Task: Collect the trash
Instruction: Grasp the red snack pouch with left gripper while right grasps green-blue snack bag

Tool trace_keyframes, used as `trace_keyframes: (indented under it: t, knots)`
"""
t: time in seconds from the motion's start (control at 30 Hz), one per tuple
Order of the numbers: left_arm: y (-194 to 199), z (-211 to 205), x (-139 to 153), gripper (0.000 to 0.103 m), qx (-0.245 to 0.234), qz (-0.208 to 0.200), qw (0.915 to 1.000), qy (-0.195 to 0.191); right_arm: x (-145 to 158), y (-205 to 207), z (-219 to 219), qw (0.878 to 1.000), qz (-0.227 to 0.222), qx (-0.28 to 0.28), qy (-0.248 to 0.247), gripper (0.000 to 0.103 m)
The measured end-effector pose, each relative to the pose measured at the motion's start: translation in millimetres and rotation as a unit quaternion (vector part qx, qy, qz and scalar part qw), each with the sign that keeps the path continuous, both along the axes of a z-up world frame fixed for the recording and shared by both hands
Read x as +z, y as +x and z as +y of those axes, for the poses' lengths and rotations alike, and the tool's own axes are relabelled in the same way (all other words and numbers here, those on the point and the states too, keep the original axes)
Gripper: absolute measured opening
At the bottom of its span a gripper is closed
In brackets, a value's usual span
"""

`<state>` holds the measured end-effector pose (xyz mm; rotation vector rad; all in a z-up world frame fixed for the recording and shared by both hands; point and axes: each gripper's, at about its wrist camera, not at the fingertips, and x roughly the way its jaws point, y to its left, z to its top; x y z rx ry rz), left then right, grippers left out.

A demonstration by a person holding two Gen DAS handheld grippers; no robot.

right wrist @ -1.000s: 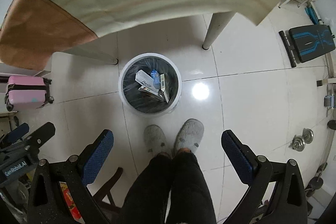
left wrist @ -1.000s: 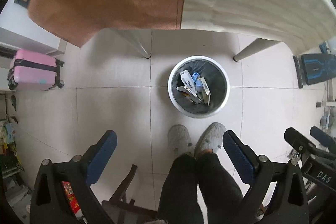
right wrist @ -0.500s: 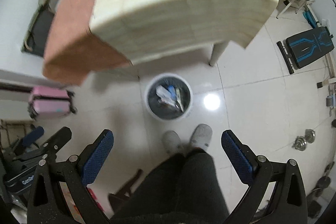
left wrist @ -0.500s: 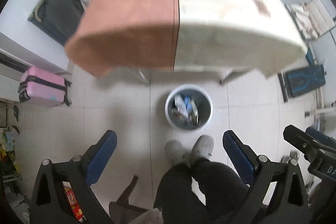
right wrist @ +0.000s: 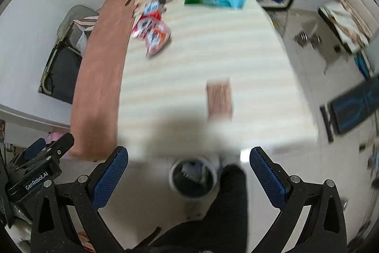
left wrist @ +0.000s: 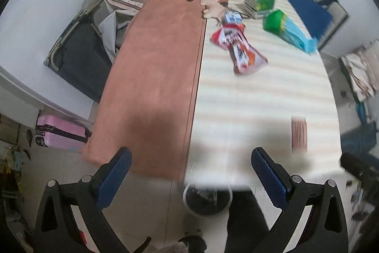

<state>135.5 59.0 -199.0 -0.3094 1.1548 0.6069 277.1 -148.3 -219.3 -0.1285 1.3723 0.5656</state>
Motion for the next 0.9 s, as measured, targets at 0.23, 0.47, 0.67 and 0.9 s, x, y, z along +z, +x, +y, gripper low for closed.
trace_keyframes:
  t: [0.23, 0.47, 0.67, 0.9]
  knots:
    - [134, 31, -28, 0.103, 0.087, 0.056, 0.9944, -0.021, -34, 192, 69, 0.993, -0.018, 0.093, -0.072, 0.103]
    - [224, 62, -66, 0.103, 0.152, 0.085, 0.9842, -0.034, -94, 299, 160, 0.96, -0.029, 0.239, -0.145, 0.103]
    - [253, 77, -92, 0.103, 0.173, 0.106, 0.978, -0.048, -151, 336, 208, 0.93, -0.014, 0.322, -0.174, 0.103]
    - [242, 88, -110, 0.103, 0.195, 0.104, 0.9708, -0.093, -184, 342, 215, 0.939, 0.02, 0.293, -0.178, 0.096]
